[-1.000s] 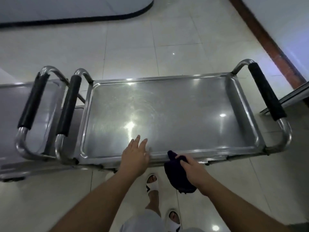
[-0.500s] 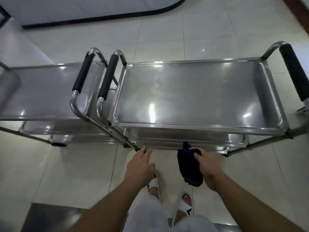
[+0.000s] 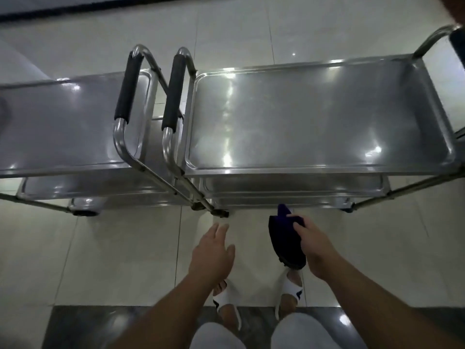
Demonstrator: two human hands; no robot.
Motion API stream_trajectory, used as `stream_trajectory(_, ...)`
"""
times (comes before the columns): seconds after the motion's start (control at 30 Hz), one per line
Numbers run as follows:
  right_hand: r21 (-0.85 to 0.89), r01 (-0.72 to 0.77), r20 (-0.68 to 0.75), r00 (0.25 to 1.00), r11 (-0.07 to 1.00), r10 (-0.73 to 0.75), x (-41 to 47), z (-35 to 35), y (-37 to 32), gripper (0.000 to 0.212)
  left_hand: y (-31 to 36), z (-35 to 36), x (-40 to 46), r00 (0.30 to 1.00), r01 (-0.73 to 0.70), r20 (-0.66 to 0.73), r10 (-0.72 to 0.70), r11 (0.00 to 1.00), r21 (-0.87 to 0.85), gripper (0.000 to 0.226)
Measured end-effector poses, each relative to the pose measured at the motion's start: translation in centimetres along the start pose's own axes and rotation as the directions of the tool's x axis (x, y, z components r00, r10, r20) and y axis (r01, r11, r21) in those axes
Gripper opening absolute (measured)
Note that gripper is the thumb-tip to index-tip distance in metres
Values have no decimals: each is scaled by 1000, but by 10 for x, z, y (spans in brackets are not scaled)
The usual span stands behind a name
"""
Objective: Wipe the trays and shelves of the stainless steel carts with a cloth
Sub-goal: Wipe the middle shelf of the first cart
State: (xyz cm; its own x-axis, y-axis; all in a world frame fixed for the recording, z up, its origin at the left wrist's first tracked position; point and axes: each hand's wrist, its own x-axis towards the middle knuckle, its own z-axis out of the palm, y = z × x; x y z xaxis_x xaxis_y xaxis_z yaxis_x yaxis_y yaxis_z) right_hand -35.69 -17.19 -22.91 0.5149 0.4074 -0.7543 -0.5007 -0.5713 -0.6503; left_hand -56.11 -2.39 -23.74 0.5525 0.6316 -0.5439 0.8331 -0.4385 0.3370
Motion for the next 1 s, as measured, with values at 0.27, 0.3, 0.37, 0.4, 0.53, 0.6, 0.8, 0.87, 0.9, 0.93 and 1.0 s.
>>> stream_trajectory(0.27,126,-21,-12,1000,992,22,-6,67,41,30,-69,7,11,999,-12,30,12,1000,-25,64)
stream_trajectory(0.3,112,-17,-11,1000,994,18,-4,71,42,30,-74,11,13,1000,0,29,1,999,-39,64)
stream_trajectory(0.37,83,-2,5,1000,997,2,5,77,45,30,-82,20,17,1000,24,19,-22,996,-85,63)
stream_trajectory(0.4,68,6,23,1000,998,-8,11,79,46,30,-85,26,19,999,36,13,-35,994,-105,62)
stream_trajectory(0.53,35,32,69,997,999,-34,42,81,50,30,-94,54,34,995,91,-22,-95,984,-155,62)
stream_trajectory(0.6,4,44,96,994,999,-44,59,80,54,30,-98,68,44,993,106,-29,-113,978,-182,62)
stream_trajectory(0.8,-37,148,121,982,988,-142,119,89,75,34,-110,103,95,988,110,-80,-136,957,-267,61)
stream_trajectory(0.87,-19,200,119,973,980,-196,143,98,83,34,-117,113,123,983,98,-118,-139,949,-301,60)
stream_trajectory(0.9,-11,226,116,968,974,-224,156,104,86,34,-122,118,136,980,86,-142,-137,943,-321,60)
stream_trajectory(0.93,-5,252,115,961,968,-250,168,109,89,35,-126,122,148,976,77,-166,-141,937,-341,59)
stream_trajectory(1.0,11,297,106,949,955,-296,192,118,94,35,-133,127,172,965,73,-209,-160,925,-373,58)
